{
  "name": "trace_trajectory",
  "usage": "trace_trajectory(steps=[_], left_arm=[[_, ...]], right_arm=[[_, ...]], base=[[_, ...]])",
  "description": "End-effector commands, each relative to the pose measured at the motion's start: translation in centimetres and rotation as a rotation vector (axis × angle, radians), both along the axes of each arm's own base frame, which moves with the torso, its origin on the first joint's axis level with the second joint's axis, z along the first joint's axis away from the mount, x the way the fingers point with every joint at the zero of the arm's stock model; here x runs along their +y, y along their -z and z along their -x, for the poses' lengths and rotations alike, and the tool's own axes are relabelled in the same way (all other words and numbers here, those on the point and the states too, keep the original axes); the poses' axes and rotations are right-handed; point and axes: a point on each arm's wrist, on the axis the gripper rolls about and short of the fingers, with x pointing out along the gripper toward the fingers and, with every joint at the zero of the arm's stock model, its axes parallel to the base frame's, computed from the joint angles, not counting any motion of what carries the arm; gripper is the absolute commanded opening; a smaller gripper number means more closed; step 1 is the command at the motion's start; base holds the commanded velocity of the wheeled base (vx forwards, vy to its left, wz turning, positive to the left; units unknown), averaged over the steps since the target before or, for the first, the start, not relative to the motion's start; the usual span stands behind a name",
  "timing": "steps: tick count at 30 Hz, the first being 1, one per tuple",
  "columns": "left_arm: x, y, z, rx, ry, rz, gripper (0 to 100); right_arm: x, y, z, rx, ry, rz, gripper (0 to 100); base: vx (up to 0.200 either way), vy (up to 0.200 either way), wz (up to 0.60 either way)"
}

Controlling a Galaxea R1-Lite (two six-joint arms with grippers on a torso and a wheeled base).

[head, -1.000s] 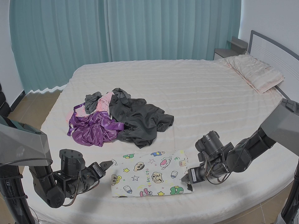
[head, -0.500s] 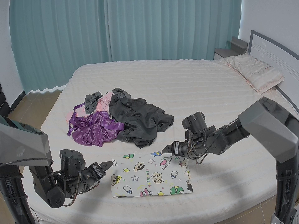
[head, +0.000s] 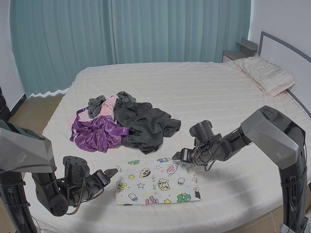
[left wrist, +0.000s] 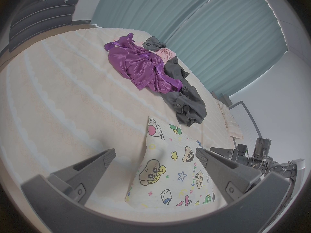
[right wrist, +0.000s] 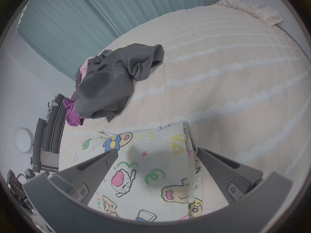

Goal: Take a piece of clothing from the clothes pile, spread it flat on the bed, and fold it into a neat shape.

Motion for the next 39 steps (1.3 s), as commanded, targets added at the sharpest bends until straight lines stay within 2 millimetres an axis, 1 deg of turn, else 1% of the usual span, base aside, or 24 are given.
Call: trace_trajectory(steps=[1,8,10,11,21,26,30,34,39], left_arm=[[0.0,0.1,0.1,0.004,0.0,-0.002,100],[0.0,0.1,-0.1,0.003,-0.003,-0.001,100],[0.0,0.1,-0.1,0.003,-0.003,-0.001,100],[0.0,0.1,0.0,0.003,-0.003,-0.001,100],[0.0,0.1,-0.1,0.001,-0.003,-0.001,100],[0.0,0.2,-0.1,0.004,-0.004,-0.003,100],[0.0,0.1,-0.1,0.001,-0.003,-0.001,100],[0.0,0.1,-0.1,0.003,-0.003,-0.001,100],[0.0,0.1,-0.1,0.003,-0.004,-0.002,100]], right_arm=[[-0.2,0.1,-0.1,0.001,0.006,0.001,100],[0.3,-0.4,-0.6,-0.025,0.003,-0.016,100],[0.4,-0.1,-0.8,-0.024,0.002,-0.014,100],[0.5,0.1,-0.8,-0.021,0.004,-0.01,0],[-1.0,0.4,-1.1,-0.007,0.048,0.013,0],[-1.9,-0.1,-0.8,-0.004,0.065,0.014,0],[-2.0,-0.1,-0.8,-0.003,0.07,0.015,0],[-2.8,-0.1,-1.1,0.0,0.087,0.014,0],[-2.8,-0.1,-1.2,-0.005,0.089,0.012,0]], base=[[0.0,0.0,0.0],[0.0,0.0,0.0],[0.0,0.0,0.0],[0.0,0.0,0.0],[0.0,0.0,0.0],[0.0,0.0,0.0],[0.0,0.0,0.0],[0.0,0.0,0.0],[0.0,0.0,0.0]])
